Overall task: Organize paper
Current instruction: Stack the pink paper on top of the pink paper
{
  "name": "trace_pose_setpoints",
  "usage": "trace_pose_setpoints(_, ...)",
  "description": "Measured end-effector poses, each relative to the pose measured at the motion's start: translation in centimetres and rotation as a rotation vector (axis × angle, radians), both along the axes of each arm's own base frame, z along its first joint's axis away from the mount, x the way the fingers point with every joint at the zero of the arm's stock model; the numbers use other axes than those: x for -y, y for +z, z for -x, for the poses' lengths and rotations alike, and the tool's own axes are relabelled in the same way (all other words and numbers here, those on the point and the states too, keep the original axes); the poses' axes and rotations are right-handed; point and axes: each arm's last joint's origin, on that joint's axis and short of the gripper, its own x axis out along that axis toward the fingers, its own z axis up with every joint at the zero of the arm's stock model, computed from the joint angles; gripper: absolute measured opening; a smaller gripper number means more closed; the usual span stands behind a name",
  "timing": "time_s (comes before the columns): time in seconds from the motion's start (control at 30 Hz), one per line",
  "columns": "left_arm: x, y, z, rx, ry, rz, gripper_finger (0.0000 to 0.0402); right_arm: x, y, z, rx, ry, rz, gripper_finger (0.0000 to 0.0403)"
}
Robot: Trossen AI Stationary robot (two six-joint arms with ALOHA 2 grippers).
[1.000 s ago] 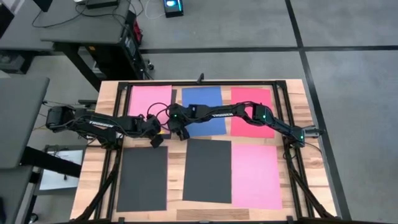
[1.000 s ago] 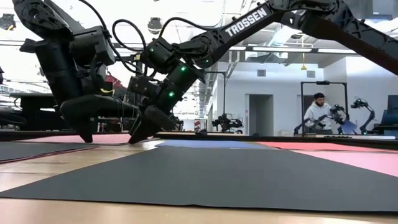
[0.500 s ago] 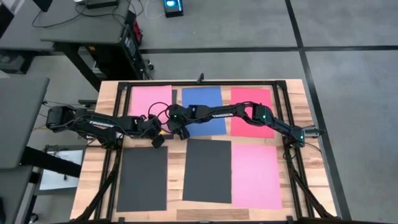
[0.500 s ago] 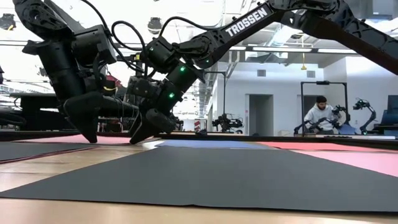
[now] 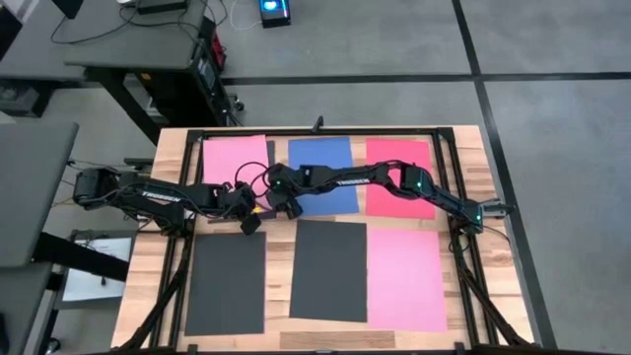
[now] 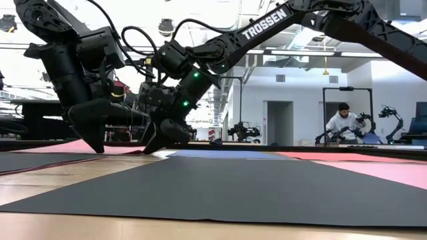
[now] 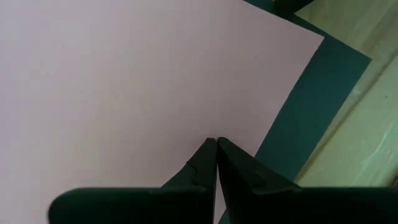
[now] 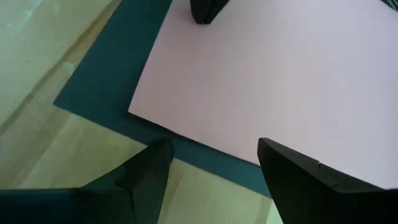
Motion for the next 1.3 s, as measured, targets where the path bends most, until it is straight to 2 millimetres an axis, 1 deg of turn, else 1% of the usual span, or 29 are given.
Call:
trace_pose_setpoints(0.13, 0.0, 0.0, -0.1, 0.011, -0.016, 0.003, 0.0, -0.4, 0.2, -0.2, 0.027, 0.005, 0.0, 0.0233)
trace_pose_setpoints(0.6, 0.0, 0.0, -0.1, 0.012, -0.022, 0.006, 0.0, -0.4, 0.3, -0.3, 0.045, -0.013, -0.023, 0.0233)
trace_pose_setpoints(0.77, 0.0, 0.0, -0.1, 0.011, -0.022, 0.006, 0.0, -1.2, 0.3, -0.4, 0.042, -0.011, -0.036, 0.0233)
trace_pose_setpoints(0.93, 0.0, 0.0, -0.1, 0.01, -0.023, 0.006, 0.0, -1.9, 0.8, -0.6, 0.043, 0.0, -0.039, 0.0233)
trace_pose_setpoints(1.1, 0.0, 0.0, -0.1, 0.011, -0.022, 0.008, 0.0, -1.8, 1.4, -0.7, 0.053, -0.012, -0.048, 0.0232)
trace_pose_setpoints(1.3, 0.0, 0.0, -0.1, 0.012, -0.022, 0.009, 0.0, -0.9, 1.3, -0.6, 0.054, -0.034, -0.054, 0.0216)
